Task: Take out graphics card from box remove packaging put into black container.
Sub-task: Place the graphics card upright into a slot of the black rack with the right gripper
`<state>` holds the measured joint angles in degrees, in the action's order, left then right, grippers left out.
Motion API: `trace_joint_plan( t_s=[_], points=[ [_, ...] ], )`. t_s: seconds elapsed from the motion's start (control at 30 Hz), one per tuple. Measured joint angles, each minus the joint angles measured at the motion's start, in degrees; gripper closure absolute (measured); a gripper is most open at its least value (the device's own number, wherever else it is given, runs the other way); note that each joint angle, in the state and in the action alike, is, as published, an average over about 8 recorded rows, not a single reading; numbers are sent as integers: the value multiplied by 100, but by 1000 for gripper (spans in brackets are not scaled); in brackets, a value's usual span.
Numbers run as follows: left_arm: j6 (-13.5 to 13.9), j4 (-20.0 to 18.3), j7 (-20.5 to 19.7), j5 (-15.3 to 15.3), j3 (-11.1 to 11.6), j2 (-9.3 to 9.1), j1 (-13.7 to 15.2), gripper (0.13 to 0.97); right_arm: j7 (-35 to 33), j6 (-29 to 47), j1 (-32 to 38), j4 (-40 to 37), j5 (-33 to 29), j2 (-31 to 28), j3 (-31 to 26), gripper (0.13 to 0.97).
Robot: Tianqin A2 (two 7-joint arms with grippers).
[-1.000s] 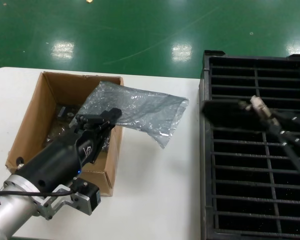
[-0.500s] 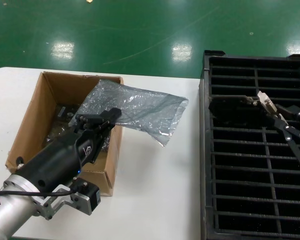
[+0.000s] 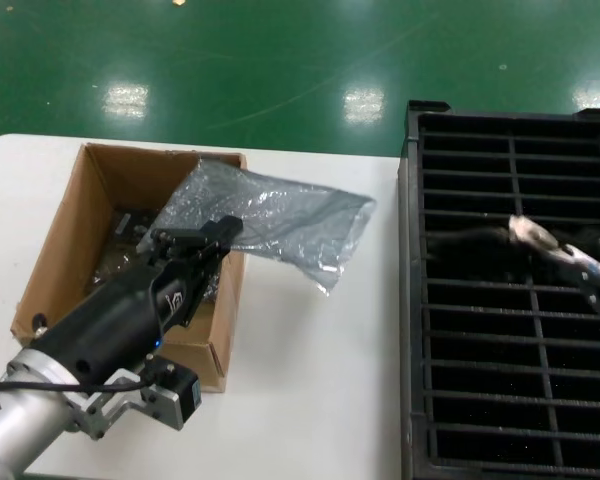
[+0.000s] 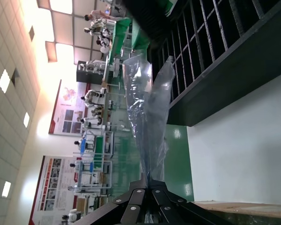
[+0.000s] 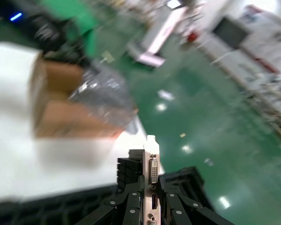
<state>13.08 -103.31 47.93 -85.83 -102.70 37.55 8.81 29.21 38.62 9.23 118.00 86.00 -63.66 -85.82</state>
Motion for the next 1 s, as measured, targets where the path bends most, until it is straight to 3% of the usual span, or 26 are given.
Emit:
trace_joint_plan(
  t_s=[0.2, 0.4, 0.7, 1.0],
  points=[
    [0, 0, 0, 0, 0, 0, 0, 957, -288, 791, 456, 1, 240, -591, -269, 908],
    [0, 0, 0, 0, 0, 0, 0, 957, -484, 1297, 814, 0, 312, -795, -548, 908],
    [0, 0, 0, 0, 0, 0, 0, 957, -501, 1411, 930, -3, 318, -791, -644, 908],
    [0, 0, 0, 0, 1, 0, 0, 957, 208, 1900, 1767, -31, 93, -396, -1255, 908]
  ],
)
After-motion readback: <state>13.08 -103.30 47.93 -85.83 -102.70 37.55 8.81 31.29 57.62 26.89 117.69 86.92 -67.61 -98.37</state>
